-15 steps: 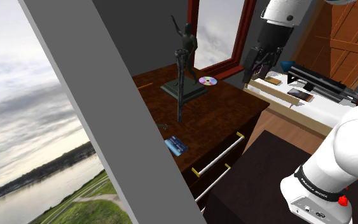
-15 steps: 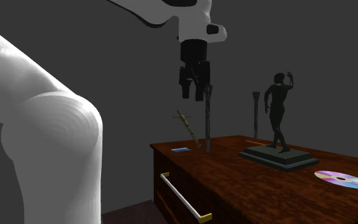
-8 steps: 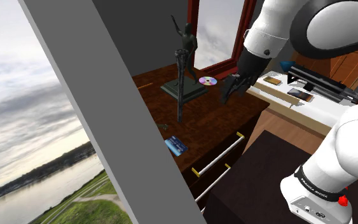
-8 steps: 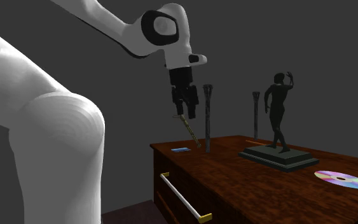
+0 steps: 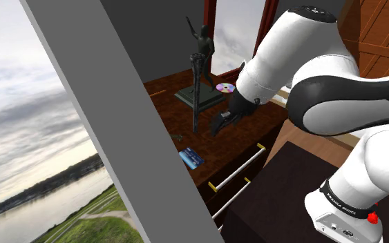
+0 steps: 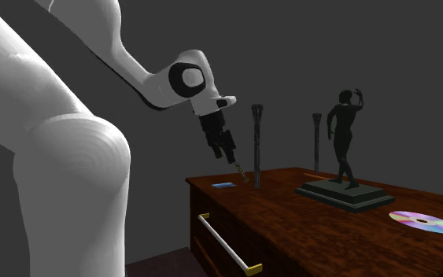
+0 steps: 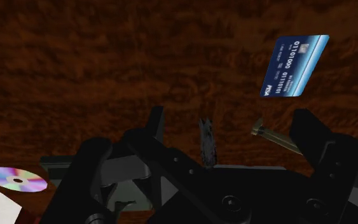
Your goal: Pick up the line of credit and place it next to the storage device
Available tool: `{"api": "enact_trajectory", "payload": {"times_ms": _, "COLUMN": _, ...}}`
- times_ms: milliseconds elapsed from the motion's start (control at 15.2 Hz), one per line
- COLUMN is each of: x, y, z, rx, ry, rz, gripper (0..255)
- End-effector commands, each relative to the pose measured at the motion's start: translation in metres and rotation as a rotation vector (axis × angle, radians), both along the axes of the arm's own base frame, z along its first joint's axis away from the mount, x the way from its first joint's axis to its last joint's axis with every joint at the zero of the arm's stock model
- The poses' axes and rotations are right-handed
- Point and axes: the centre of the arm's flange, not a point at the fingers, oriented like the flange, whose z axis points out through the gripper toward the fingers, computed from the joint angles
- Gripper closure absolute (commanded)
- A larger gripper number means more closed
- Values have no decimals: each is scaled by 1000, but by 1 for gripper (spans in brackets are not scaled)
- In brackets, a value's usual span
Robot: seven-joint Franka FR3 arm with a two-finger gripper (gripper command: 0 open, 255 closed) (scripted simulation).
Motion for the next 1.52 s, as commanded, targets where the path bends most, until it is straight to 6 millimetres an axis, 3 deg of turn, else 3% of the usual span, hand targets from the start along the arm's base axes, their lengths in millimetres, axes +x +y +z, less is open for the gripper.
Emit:
{"api": "enact_trajectory", "payload": {"times_ms": 0, "x": 6, "y": 21, "z": -15, "rx": -11, "ry": -49, "rz": 6, "gripper": 0}}
{"api": "enact_trajectory", "payload": {"times_ms": 528, "x": 25, "y": 99, "z": -79, "rx": -69, "ry": -211, "rz": 23, "gripper": 0}}
{"api": "enact_trajectory", "payload": {"times_ms": 990, "x": 47, "y": 98, "z": -112, "rx": -69, "ry": -211, "rz": 23, "gripper": 0}}
{"api": "enact_trajectory", "payload": {"times_ms": 1452, "x": 47, "y": 98, "z": -112, "rx": -69, "ry": -211, "rz": 23, "gripper": 0}}
